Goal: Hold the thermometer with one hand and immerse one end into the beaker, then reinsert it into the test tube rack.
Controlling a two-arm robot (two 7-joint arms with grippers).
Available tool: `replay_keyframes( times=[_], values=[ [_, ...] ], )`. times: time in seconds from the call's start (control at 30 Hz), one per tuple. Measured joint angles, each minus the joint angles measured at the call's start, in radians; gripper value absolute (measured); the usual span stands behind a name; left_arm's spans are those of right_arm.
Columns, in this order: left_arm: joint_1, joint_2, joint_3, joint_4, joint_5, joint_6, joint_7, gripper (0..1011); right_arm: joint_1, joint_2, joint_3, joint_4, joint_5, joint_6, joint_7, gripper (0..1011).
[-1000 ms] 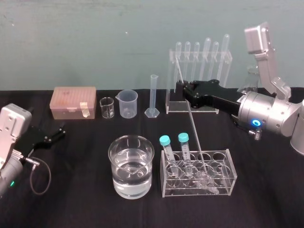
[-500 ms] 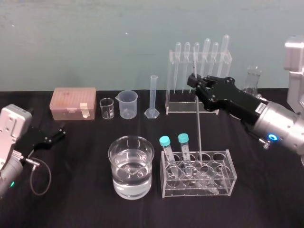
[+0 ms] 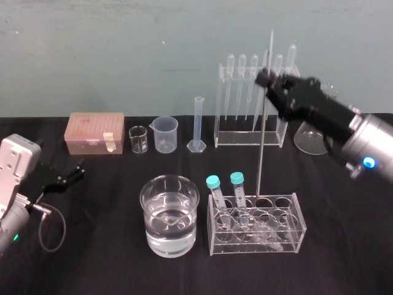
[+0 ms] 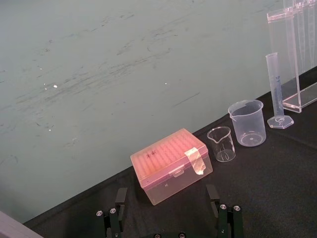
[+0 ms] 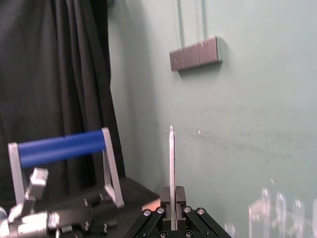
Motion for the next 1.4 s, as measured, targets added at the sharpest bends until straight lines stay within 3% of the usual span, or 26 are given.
replay_keyframes(
  times=[0.27,0.5,0.63,0.87,1.03,1.4],
  values=[
    [0.0,0.0,0.0,0.0,0.0,0.0,0.0,1008,0.123,0.016,0.011,-0.027,0.063,0.097,0.003,58],
    [0.0,0.0,0.0,0.0,0.0,0.0,0.0,1008,0.256,0.011,-0.026,-0.009,0.071,0.143,0.012,58],
    [0.0,0.0,0.0,0.0,0.0,0.0,0.0,1008,0.331,-0.022,-0.074,0.02,0.071,0.151,0.041,58],
    [0.0,0.0,0.0,0.0,0.0,0.0,0.0,1008,0.405,-0.101,-0.17,0.063,0.095,0.157,0.119,58],
    [0.0,0.0,0.0,0.0,0.0,0.0,0.0,1008,0.437,-0.157,-0.244,0.11,0.108,0.156,0.178,58],
    [0.0,0.0,0.0,0.0,0.0,0.0,0.0,1008,0.461,-0.211,-0.355,0.263,0.107,0.129,0.265,58]
  ],
)
